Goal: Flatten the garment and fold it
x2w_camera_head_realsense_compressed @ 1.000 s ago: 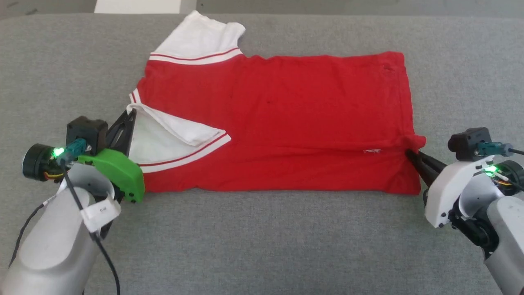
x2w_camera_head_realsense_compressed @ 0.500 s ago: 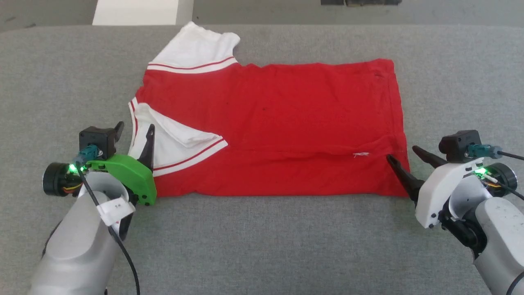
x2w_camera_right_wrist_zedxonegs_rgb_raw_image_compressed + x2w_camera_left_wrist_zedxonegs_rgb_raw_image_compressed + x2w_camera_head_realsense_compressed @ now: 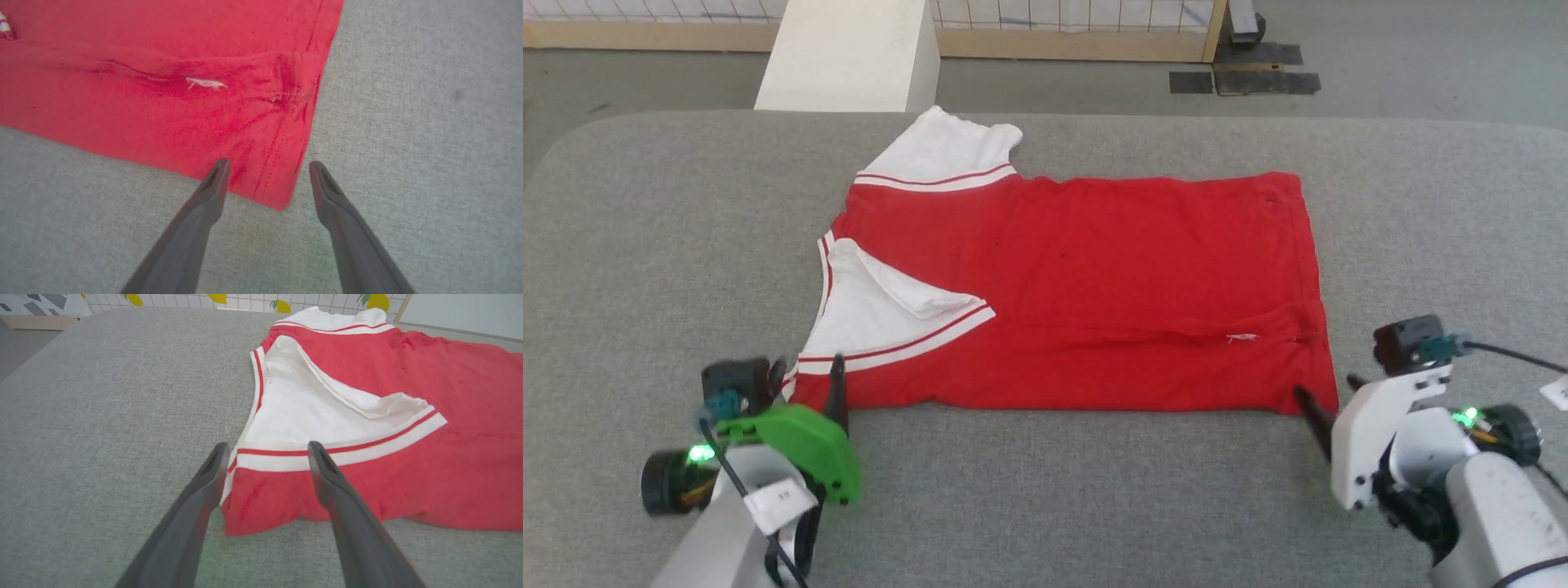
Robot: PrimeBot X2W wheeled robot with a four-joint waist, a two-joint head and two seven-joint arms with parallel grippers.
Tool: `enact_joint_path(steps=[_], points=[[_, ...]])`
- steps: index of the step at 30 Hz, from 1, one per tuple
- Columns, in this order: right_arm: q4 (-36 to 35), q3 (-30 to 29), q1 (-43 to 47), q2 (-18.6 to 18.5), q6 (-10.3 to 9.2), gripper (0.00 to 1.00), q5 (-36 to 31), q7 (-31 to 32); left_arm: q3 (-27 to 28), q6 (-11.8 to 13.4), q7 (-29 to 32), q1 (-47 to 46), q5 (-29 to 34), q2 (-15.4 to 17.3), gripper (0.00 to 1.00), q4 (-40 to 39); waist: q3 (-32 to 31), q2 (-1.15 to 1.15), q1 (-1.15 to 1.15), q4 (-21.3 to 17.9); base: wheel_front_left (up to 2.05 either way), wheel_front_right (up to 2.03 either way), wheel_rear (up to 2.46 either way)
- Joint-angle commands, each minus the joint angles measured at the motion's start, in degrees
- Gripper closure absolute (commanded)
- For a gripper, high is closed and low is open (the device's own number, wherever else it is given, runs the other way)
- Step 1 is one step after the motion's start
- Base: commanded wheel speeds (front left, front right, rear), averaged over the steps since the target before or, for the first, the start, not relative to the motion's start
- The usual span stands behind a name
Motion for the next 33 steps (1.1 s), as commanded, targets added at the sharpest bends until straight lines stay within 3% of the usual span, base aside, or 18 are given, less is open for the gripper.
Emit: enact_joint_path(steps=[1, 4, 7, 11, 21, 23, 28, 33], points=[[-1.26, -1.66, 1.54, 1.96, -0.09, 0.0, -1.23, 1.69, 0.19, 1.6, 1.11, 1.66, 0.51, 0.98, 0.0, -1.46, 0.01, 0.0, 0.0, -0.11, 0.0, 0.0, 0.0], [-4.54, -4.84, 3.65, 5.35, -0.09, 0.0, -4.07, 5.98, -0.36, 4.62, 5.11, 4.01, 1.32, 2.46, 0.0, -5.17, 0.39, 0.0, 0.0, -0.11, 0.0, 0.0, 0.0], [-8.27, -6.37, 5.56, 7.15, -0.09, 0.0, -5.61, 8.87, -0.99, 5.87, 8.8, 5.01, 1.59, 3.71, 0.0, -8.1, 1.07, 0.0, 0.0, -0.09, 0.0, 0.0, 0.0], [-17.27, -8.27, 8.14, 9.53, -0.09, 0.0, -6.96, 12.05, -0.41, 9.43, 14.23, 4.94, 1.83, 5.89, 0.0, -11.03, 3.7, 0.0, 0.0, -1.39, 0.0, 0.0, 0.0], [-20.72, -9.37, 8.43, 10.24, -0.09, 0.0, -7.87, 12.85, -2.2, 8.02, 20.36, 4.95, -0.4, 5.59, 0.0, -7.7, 6.21, 0.0, 0.0, -2.71, 0.0, 0.0, 0.0], [-20.92, -9.56, 8.38, 10.29, -0.09, 0.0, -8.04, 13.12, -2.37, 7.29, 20.22, 4.85, -0.85, 5.32, 1.0, -7.16, 6.18, 0.0, 0.0, -2.53, 0.0, 0.0, 0.0], [-20.82, -10.46, 8.05, 10.37, -0.09, 0.0, -9.07, 14.26, -2.45, 5.64, 17.18, 4.34, -1.39, 4.08, 1.0, -6.14, 4.9, 0.0, 0.0, -1.28, 0.0, 0.0, 0.0], [-18.78, -12.24, 6.73, 10.48, -0.09, 0.0, -9.96, 15.78, -2.28, 5.6, 12.5, 4.05, -0.29, 3.64, 1.0, -8.52, 3.6, 0.0, 0.0, 0.26, 0.0, 0.0, 0.0]])
